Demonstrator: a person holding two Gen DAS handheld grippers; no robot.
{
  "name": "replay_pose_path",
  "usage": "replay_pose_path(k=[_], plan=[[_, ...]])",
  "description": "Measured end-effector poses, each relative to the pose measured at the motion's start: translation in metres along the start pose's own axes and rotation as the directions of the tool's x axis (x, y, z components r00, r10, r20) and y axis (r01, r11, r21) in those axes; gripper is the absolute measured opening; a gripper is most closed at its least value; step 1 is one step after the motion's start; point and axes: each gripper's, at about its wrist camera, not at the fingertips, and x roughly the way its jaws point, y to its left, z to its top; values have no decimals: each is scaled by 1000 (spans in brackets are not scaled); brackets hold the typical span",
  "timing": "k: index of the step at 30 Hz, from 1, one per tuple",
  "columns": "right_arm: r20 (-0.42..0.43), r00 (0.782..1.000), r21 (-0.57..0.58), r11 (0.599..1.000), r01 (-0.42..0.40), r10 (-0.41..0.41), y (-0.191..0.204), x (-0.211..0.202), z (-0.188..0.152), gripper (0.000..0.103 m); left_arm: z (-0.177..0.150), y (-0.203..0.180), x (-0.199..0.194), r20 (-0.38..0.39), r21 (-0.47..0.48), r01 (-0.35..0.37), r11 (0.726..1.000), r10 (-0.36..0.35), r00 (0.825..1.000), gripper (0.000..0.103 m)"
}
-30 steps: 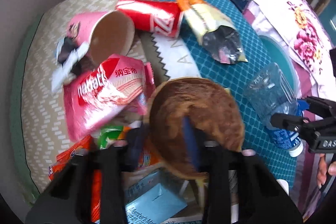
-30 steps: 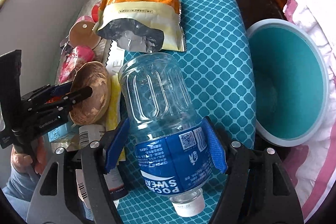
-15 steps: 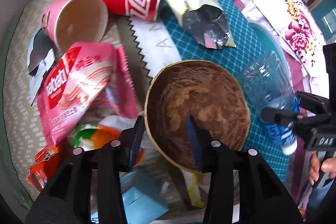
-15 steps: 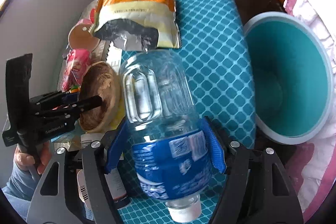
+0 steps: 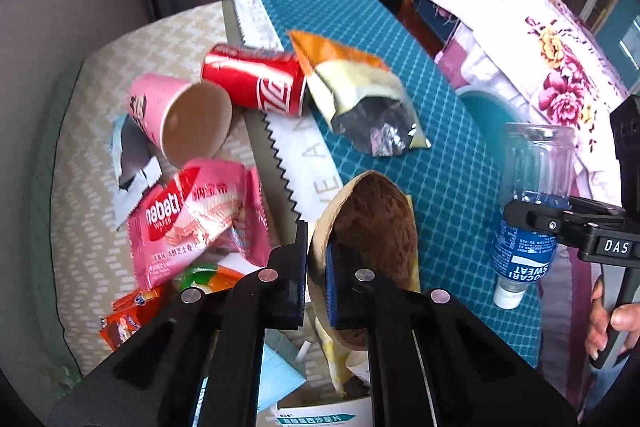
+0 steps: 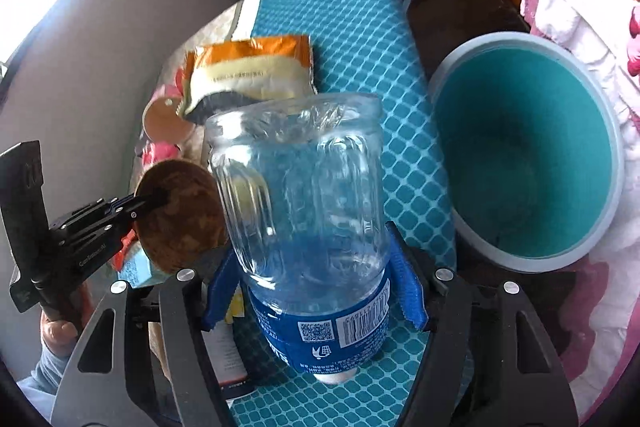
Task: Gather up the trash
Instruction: 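Carry the bowl and bottle to the teal bin and release both inside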
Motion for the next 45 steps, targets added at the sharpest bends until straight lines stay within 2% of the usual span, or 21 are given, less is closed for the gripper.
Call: replay_pose_path(k=[7, 12, 16, 22, 25, 31, 36, 39, 42, 44, 45], plan=[[131, 991, 34, 999, -7, 2, -16, -47, 17, 63, 21, -22, -17, 51, 39, 10, 999, -12, 999, 8], [238, 969, 113, 993, 46, -72, -52, -83, 32, 63, 42, -42, -21, 66, 64, 34, 997, -38, 997, 8], [293, 948, 201, 977, 66, -124, -86, -104, 35, 63, 65, -82, -7, 60, 139, 51, 989, -60, 996, 8], [286, 937, 270, 955, 123, -202, -124, -104, 30, 63, 89, -155, 41, 6, 250, 95, 964, -99, 995, 8], [265, 933, 305, 939, 159, -244, -145, -97, 28, 63, 92, -184, 69, -33, 285, 97, 954, -91, 995, 8], [244, 932, 331, 926, 181, -270, -170, -87, 27, 63, 87, -222, 107, -107, 344, 118, 932, -86, 990, 9], [237, 930, 341, 920, 190, -280, -178, -81, 24, 63, 82, -233, 119, -145, 361, 142, 922, -95, 985, 13], [218, 936, 336, 922, 193, -276, -180, -74, 23, 63, 79, -234, 120, -145, 373, 128, 919, -78, 986, 23], [206, 941, 333, 923, 190, -268, -180, -68, 23, 63, 80, -230, 113, -123, 360, 123, 925, -84, 989, 43], [197, 944, 331, 924, 191, -266, -178, -65, 22, 63, 80, -225, 103, -93, 355, 111, 928, -83, 992, 62], [192, 944, 329, 924, 195, -267, -177, -64, 22, 63, 80, -222, 97, -77, 354, 108, 929, -86, 993, 65]])
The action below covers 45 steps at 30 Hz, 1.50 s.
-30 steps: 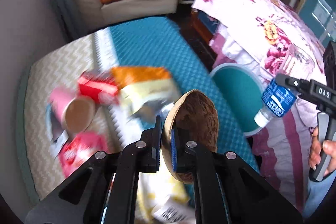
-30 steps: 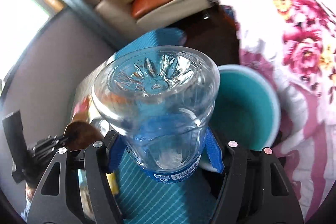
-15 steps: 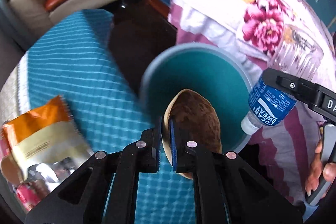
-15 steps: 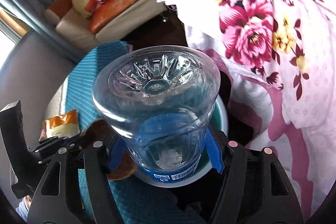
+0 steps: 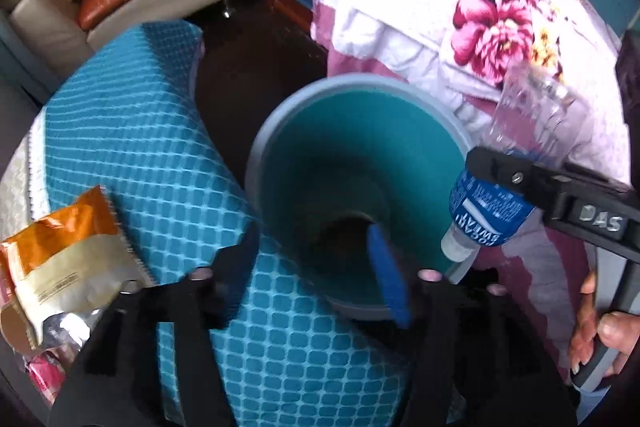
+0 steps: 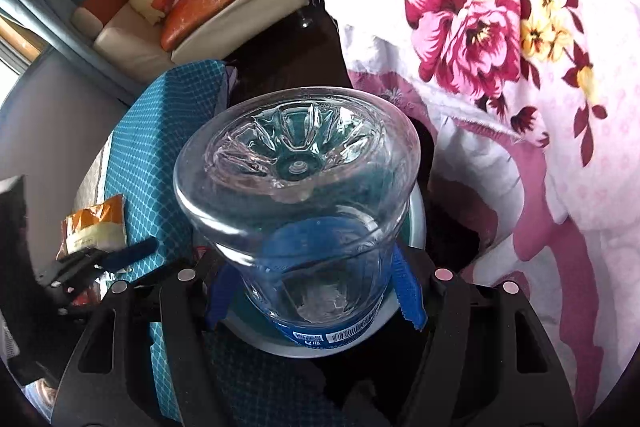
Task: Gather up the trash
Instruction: 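Carry the bowl and bottle to the teal bin and release both inside, then grasp the white medicine box with the left tool while the right tool grasps the white cylindrical container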
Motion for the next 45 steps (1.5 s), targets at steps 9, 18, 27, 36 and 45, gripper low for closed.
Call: replay_pose_path(k=[9, 18, 27, 36, 45], plan=[[-58, 998, -20, 1000, 19, -20, 12, 16, -8, 64, -16, 18, -36, 61, -13, 28, 1000, -27, 998, 91], [-92, 996, -22, 1000, 19, -21, 29, 18, -17, 75, -35, 43, -46, 60, -93, 81, 992, -76, 995, 91], [-92, 995, -44, 999, 20, -24, 53, -3, -30, 79, -64, 62, -65, 68, -138, 92, 986, -84, 994, 92], [-105, 994, -137, 991, -11, -4, 99, -29, -61, 82, -118, 98, -101, 97, -207, 76, 975, -57, 994, 92], [-201, 980, -297, 952, -69, 8, 161, -36, -112, 83, -188, 139, -130, 99, -274, 35, 961, -8, 995, 93]])
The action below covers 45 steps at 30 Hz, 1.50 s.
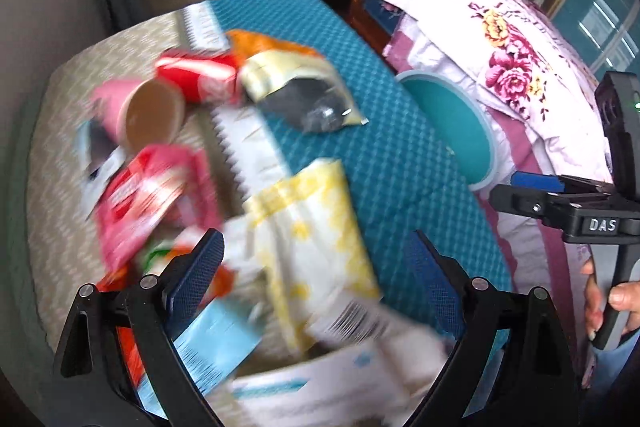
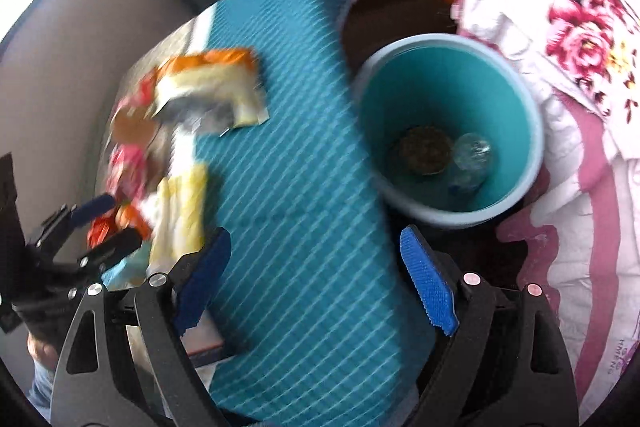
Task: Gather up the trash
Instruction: 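Grasp the white medicine box with the left tool while the right tool grasps the white cylindrical container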
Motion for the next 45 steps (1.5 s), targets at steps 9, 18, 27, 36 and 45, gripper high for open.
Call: replay_pose_path(k=[9, 18, 27, 36, 45], plan=[[-88, 996, -147, 989, -30, 17, 71, 6, -23, 83, -51, 50, -31, 21, -27, -48, 998, 48, 999, 93], [-94, 995, -126, 992, -27, 15, 79, 3, -31, 83, -94, 9, -27, -51, 297, 23, 955, -9, 999, 93], [-114, 993, -64, 997, -44, 37, 56, 2, -45, 83, -98, -31, 7, -123, 528, 39, 848, 31, 992, 93], [-137, 988, -21, 997, -73, 69, 40, 13, -48, 83, -84, -32, 20, -127, 462, 110, 880, -57, 990, 87], [-162, 979, -28, 991, -129, 123, 43, 28, -45, 83, -67, 1, -19, -33, 246, 113, 963, -108, 994, 74]])
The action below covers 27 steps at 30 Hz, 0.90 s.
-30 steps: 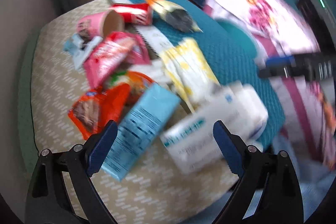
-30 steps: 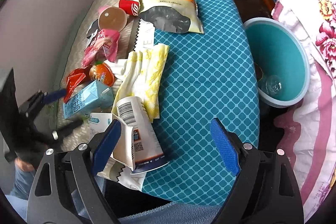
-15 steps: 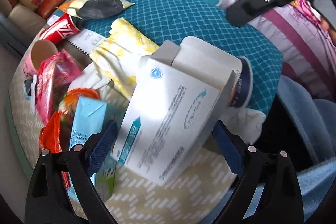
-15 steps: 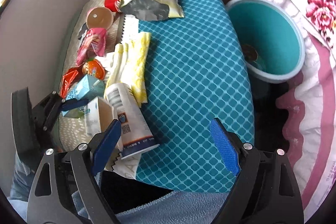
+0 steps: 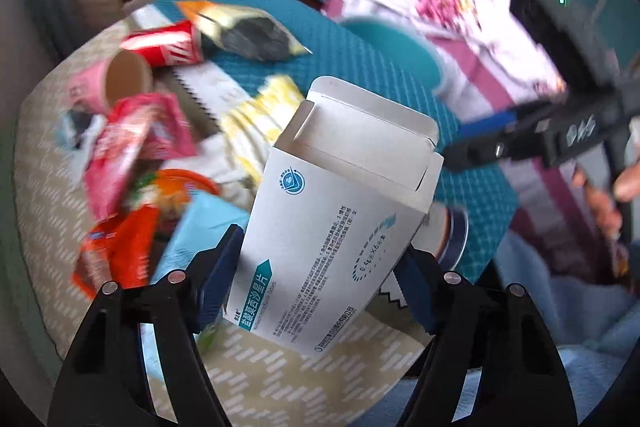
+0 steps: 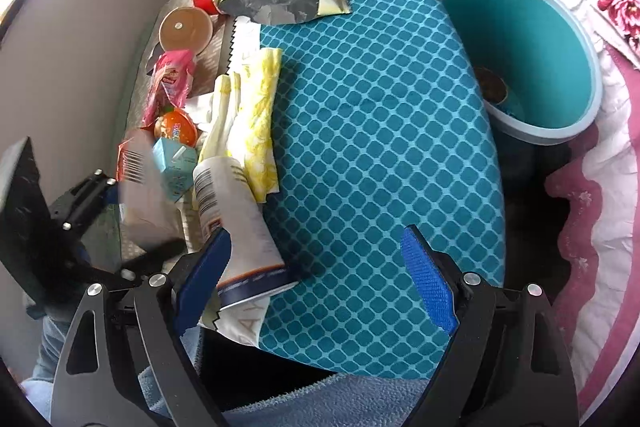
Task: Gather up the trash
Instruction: 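Grasp the white medicine box with the left tool while the right tool grasps the white cylindrical container, then carry the box and container over the teal bin and drop both in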
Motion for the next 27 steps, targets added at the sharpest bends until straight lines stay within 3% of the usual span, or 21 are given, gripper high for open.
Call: replay_pose_path(k=[5, 8, 17, 18, 19, 27], plan=[[-18, 998, -58, 997, -60, 59, 18, 8, 1, 81, 0, 23, -20, 38, -107, -12, 994, 16, 999, 74], [-44, 996, -97, 992, -85, 81, 31, 16, 1, 70, -2, 40, -29, 53, -170, -4, 986, 13, 998, 74], [-126, 989, -141, 986, -89, 71, 58, 61, 5, 68, -4, 51, -22, 39, -218, -7, 976, 15, 999, 74], [-127, 990, -148, 985, -84, 65, 58, 63, 4, 65, -4, 52, -21, 36, -221, -6, 975, 15, 999, 74], [-129, 988, -155, 983, -102, 82, 59, 64, 2, 50, -5, 52, -20, 34, -222, -8, 975, 16, 999, 74], [8, 997, -108, 991, -73, 74, 38, 24, 5, 50, 2, 35, -18, 44, -190, -17, 982, 26, 999, 74]])
